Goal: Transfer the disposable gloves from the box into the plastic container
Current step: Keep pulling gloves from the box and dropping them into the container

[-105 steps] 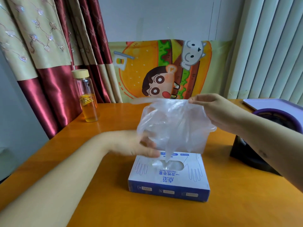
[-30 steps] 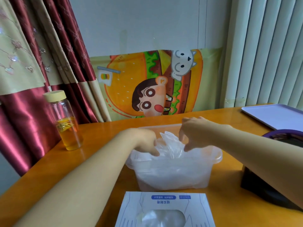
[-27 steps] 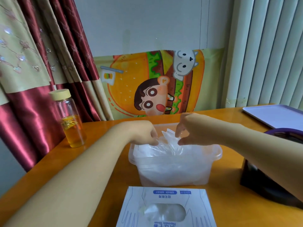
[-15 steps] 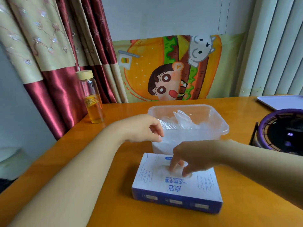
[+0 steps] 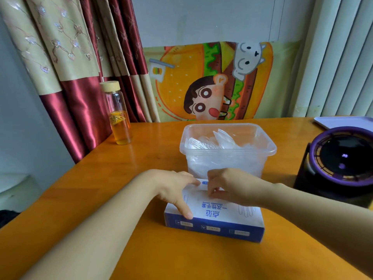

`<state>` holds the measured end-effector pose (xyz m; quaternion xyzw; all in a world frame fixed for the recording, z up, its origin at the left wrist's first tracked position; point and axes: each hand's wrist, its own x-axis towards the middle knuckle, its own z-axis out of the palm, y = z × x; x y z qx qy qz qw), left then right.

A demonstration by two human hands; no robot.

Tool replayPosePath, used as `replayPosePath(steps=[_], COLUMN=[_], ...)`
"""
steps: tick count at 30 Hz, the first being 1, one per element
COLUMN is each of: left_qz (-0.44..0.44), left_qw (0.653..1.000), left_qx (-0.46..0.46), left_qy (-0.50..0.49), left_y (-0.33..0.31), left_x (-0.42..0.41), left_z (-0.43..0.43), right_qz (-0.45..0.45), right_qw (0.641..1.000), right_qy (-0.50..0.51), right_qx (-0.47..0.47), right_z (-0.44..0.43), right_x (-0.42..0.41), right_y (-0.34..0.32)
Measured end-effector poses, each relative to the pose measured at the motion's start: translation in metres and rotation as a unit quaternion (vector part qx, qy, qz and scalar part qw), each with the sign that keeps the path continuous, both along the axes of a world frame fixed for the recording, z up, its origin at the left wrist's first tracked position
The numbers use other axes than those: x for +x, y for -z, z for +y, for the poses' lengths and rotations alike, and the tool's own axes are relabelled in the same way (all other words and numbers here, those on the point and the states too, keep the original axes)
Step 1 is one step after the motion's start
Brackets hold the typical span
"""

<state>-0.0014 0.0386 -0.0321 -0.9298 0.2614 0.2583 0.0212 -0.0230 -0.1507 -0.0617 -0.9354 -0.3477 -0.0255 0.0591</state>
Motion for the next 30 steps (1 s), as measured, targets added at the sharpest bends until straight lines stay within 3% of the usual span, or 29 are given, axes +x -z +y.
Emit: replayPosePath(steps=[10, 14, 18, 23, 27, 30], left_qz=[0.016, 0.029, 0.053, -0.023, -0.144, -0.169], left_qw=[0.999, 0.998, 0.996, 0.982, 0.939, 0.882], left_qx=[-0.029, -0.048, -0.077, -0.183, -0.303, -0.429], left_qy=[0.002, -0.001, -0.012, -0.046, -0.081, -0.095], left_y=[0.002, 0.001, 0.002, -0.042, -0.077, -0.079], left_x=[-0.007, -0.008, -0.009, -0.025, -0.035, -0.03], left_z=[-0.006, -0.007, -0.005, 0.003, 0.007, -0.005], right_qz=[-0.125, -0.178, -0.159, -0.056, 0.102, 0.189], right_qw=[0.989, 0.97, 0.944, 0.901, 0.877, 0.837], right_qy=[0.01, 0.056, 0.132, 0.211, 0.245, 0.246], right_qx=[0.079, 0.155, 0.258, 0.375, 0.401, 0.45], right_z=[0.011, -0.009, -0.023, -0.029, -0.025, -0.022], right_x=[-0.014, -0.008, -0.005, 0.004, 0.007, 0.004], right_y=[-0.043, -0.075, -0.096, -0.11, -0.108, -0.107])
